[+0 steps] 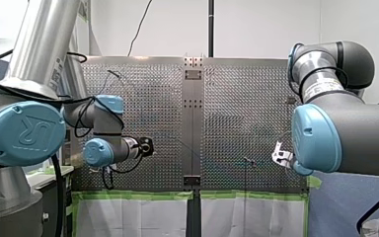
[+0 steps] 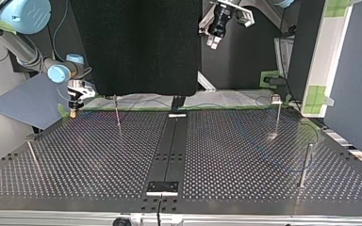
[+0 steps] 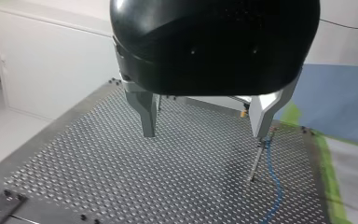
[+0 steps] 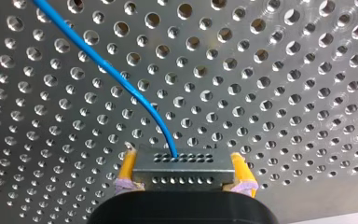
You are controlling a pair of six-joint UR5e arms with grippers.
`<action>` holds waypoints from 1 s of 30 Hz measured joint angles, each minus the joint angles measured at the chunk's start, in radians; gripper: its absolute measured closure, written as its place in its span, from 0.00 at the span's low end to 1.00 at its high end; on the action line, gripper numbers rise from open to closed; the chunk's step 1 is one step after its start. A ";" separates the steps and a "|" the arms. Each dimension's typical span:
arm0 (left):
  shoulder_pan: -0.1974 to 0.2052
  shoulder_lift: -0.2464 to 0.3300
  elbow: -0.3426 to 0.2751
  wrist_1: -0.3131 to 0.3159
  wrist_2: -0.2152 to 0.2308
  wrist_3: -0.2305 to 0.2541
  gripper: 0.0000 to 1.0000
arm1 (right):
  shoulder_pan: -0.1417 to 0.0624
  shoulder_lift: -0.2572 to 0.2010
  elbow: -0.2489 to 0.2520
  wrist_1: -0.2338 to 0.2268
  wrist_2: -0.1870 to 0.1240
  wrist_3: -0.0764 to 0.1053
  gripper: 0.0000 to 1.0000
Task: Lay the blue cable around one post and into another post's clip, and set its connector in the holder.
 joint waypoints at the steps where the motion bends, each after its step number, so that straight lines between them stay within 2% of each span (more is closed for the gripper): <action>1: 0.000 0.000 0.001 0.005 0.001 0.000 0.00 | 0.000 0.000 0.000 0.000 0.000 0.000 1.00; 4: 0.000 0.000 0.005 0.011 0.001 0.000 0.00 | 0.001 0.000 0.000 0.000 0.000 -0.002 1.00; 7: 0.000 0.000 0.005 0.010 0.001 0.001 0.00 | 0.004 -0.009 -0.001 0.009 0.009 -0.012 1.00; 15: 0.000 0.000 0.007 0.005 0.000 -0.001 0.00 | 0.026 -0.072 0.021 0.071 0.069 -0.076 1.00; 17: 0.000 0.000 0.007 0.005 0.000 -0.001 0.00 | 0.033 -0.090 0.038 0.075 0.078 -0.093 1.00; 19: 0.000 0.000 0.008 0.005 -0.001 -0.001 0.00 | 0.040 -0.106 0.053 0.071 0.084 -0.102 1.00; 22: 0.000 0.000 0.009 0.005 -0.001 -0.002 0.00 | 0.059 -0.133 0.079 0.077 0.100 -0.109 1.00; 26: 0.000 0.000 0.010 0.004 -0.002 -0.004 0.00 | 0.099 -0.177 0.119 0.113 0.129 -0.111 1.00; 30: 0.000 0.000 0.010 -0.008 -0.002 -0.002 0.00 | 0.134 -0.212 0.133 0.140 0.146 -0.112 1.00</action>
